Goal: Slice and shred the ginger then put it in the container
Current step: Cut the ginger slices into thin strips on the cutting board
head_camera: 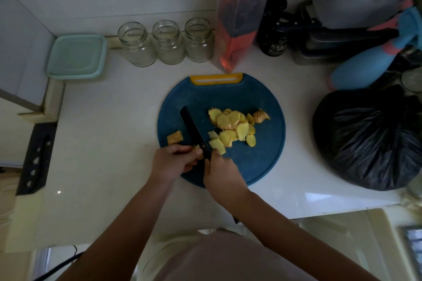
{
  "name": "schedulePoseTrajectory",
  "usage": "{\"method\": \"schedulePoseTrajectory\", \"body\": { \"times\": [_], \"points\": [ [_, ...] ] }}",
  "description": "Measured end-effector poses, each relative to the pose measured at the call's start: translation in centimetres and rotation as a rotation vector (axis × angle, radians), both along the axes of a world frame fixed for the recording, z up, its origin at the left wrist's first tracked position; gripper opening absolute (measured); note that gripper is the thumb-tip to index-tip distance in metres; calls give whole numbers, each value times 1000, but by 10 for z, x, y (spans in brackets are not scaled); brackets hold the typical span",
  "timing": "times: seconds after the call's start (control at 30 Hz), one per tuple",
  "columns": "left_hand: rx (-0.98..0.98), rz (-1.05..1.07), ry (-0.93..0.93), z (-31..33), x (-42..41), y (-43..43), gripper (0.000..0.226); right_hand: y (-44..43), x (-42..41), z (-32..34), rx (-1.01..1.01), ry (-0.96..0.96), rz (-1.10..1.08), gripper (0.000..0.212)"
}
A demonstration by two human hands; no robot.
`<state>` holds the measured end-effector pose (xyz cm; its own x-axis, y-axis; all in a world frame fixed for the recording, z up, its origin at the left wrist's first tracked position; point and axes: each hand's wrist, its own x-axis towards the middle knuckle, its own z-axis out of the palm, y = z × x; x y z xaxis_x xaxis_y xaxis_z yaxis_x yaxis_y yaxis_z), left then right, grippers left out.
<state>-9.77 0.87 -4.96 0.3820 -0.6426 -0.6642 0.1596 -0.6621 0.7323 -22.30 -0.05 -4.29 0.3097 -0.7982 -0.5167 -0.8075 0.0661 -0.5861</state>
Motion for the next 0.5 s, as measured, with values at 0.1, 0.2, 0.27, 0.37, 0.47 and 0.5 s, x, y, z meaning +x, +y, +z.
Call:
{"method": "schedulePoseTrajectory", "body": {
  "times": [0.1,0.2,0.27,0.37,0.47,0.5],
  "points": [
    [15,10,43,2,1,0,22,9,-7,2,-27,35,33,23],
    [22,7,45,2,1,-1,22,15,-10,3,-47,75,57,22],
    [26,10,53,2,0,-1,22,18,-10,3,-58,113,75,24],
    [37,7,64,2,3,0,20,22,-14,3,-45,120,44,24],
    [47,-19,108,2,8,0,19,20,-20,4,-22,49,-39,20],
    [46,-28,119,1,8,0,19,18,-22,4,-14,30,-56,19]
  ]
}}
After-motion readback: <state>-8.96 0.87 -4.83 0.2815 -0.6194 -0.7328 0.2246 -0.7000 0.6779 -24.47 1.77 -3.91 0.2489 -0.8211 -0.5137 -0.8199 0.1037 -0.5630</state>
